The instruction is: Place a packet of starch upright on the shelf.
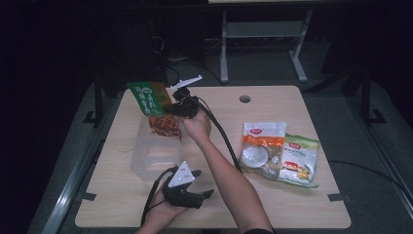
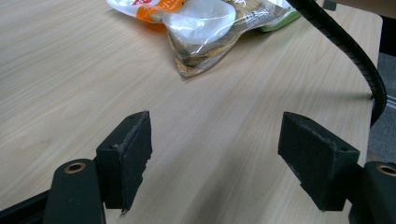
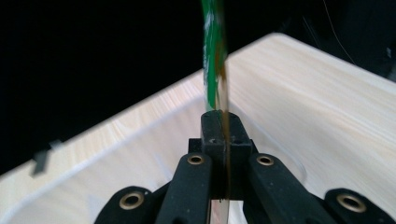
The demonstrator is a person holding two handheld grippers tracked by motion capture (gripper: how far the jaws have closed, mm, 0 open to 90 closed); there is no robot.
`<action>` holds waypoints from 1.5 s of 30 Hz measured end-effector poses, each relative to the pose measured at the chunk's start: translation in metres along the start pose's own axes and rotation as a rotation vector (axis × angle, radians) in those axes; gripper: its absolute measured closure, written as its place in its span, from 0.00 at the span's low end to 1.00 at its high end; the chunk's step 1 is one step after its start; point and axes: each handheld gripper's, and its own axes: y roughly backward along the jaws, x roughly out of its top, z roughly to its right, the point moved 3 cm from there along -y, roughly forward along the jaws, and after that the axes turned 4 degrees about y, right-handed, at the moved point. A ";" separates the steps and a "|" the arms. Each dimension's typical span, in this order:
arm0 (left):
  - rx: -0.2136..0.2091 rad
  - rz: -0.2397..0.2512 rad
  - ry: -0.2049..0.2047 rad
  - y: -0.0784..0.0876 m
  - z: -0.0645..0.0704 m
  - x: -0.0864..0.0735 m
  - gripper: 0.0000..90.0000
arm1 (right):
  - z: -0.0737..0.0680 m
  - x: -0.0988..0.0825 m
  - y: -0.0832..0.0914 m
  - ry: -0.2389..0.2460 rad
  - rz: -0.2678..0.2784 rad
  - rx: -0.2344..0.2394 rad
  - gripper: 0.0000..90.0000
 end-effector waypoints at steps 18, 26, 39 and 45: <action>0.002 -0.002 -0.004 -0.001 0.000 0.000 0.28 | 0.006 -0.019 0.000 0.008 -0.016 0.018 0.99; -0.001 -0.010 -0.011 -0.001 0.000 0.000 0.28 | 0.010 -0.016 0.008 -0.005 -0.032 0.027 0.83; -0.004 -0.022 -0.001 -0.006 0.003 0.000 0.28 | 0.014 -0.021 0.054 -0.008 -0.036 0.022 0.60; -0.003 -0.025 0.002 -0.007 0.002 0.000 0.28 | 0.018 -0.028 0.073 -0.020 -0.032 0.017 0.54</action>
